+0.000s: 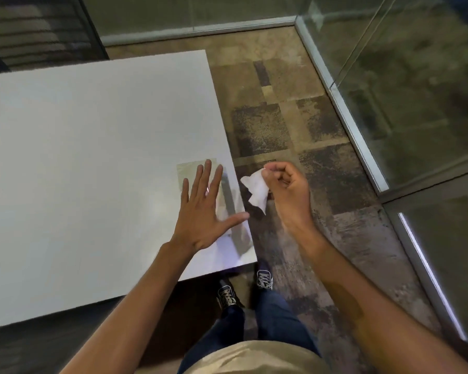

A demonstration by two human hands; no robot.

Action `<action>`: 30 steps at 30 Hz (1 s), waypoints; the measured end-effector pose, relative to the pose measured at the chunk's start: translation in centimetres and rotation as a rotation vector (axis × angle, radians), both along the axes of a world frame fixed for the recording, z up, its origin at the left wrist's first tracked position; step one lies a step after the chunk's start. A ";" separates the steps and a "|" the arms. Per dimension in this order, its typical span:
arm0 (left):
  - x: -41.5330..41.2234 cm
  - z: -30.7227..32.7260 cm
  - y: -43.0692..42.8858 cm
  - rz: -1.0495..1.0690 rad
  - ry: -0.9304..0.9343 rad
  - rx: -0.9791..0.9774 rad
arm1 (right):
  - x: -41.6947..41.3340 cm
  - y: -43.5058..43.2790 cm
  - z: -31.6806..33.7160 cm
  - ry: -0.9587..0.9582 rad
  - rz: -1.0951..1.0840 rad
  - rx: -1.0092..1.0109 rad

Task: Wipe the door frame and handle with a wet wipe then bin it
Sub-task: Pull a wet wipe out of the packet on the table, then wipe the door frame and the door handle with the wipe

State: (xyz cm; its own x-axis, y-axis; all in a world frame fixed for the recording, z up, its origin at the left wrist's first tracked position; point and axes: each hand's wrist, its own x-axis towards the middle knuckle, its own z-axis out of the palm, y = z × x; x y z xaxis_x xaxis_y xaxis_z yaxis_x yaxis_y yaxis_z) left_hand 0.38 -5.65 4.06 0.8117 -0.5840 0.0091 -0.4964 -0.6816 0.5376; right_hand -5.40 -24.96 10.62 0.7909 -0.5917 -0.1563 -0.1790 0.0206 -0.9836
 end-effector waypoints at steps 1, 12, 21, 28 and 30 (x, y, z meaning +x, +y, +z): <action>-0.4 0.8 -0.9 -0.019 -0.006 -0.025 | -0.8 -0.8 0.5 -0.002 -0.036 0.014; -5.6 9.2 -15.8 -0.333 -0.110 -0.104 | -12.4 -12.4 6.4 -0.088 -0.314 -0.047; -11.9 13.2 -30.6 -0.577 -0.194 -0.170 | -22.6 -23.8 9.3 -0.100 -0.512 -0.416; -16.7 14.1 -41.3 -0.685 -0.201 -0.221 | -29.5 -32.1 10.2 -0.221 -0.668 -0.132; -17.6 14.2 -44.0 -0.713 -0.197 -0.246 | -31.0 -34.2 10.2 -0.234 -0.705 -0.080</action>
State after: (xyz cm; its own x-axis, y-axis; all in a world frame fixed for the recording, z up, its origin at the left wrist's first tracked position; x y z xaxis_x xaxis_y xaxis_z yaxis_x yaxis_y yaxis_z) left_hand -17.22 -49.63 18.29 0.2111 -0.9268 0.3107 -0.8718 -0.0348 0.4886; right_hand -36.43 -59.20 20.81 0.2273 -0.9732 0.0341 0.0640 -0.0200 -0.9977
